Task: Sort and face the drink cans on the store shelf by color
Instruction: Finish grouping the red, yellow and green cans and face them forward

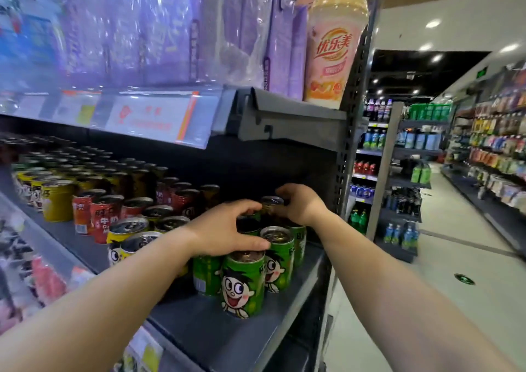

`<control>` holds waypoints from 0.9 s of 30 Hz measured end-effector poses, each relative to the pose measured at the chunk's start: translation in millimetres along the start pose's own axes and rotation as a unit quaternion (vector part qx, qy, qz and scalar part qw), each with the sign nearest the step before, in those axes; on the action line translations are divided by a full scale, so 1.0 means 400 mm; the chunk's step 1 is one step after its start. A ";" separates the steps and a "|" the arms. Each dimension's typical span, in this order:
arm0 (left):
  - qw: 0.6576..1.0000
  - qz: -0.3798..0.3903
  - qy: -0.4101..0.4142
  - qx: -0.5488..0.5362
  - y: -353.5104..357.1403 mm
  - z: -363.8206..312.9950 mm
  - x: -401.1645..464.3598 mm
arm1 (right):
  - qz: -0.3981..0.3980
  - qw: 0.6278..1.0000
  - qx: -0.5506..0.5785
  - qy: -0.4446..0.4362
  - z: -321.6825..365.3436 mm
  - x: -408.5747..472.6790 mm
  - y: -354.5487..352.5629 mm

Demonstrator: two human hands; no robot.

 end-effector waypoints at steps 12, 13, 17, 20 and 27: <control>0.999 0.004 -0.008 -0.032 0.006 0.001 0.006 | 0.051 0.979 0.157 0.124 -0.038 0.038 0.042; 0.999 0.004 -0.007 -0.035 0.006 0.002 0.006 | 0.050 0.974 0.179 0.131 -0.041 0.038 0.044; 0.998 0.017 -0.016 -0.050 0.007 0.006 0.010 | 0.060 0.971 0.184 0.142 -0.046 0.043 0.043; 0.998 0.021 -0.030 -0.047 0.002 0.001 0.015 | 0.071 0.975 0.153 0.144 -0.054 0.055 0.047; 0.999 -0.009 -0.036 -0.036 0.009 0.010 0.027 | 0.072 0.985 0.089 0.127 -0.040 0.066 0.043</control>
Point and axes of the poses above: each hand's wrist, its own x-axis towards the middle knuckle, its own y-axis out of the palm, z = x × y, the point moved 2 cm from there along x, towards the middle knuckle, and after that the axes turned 2 degrees about -x, right-handed, at the moved point
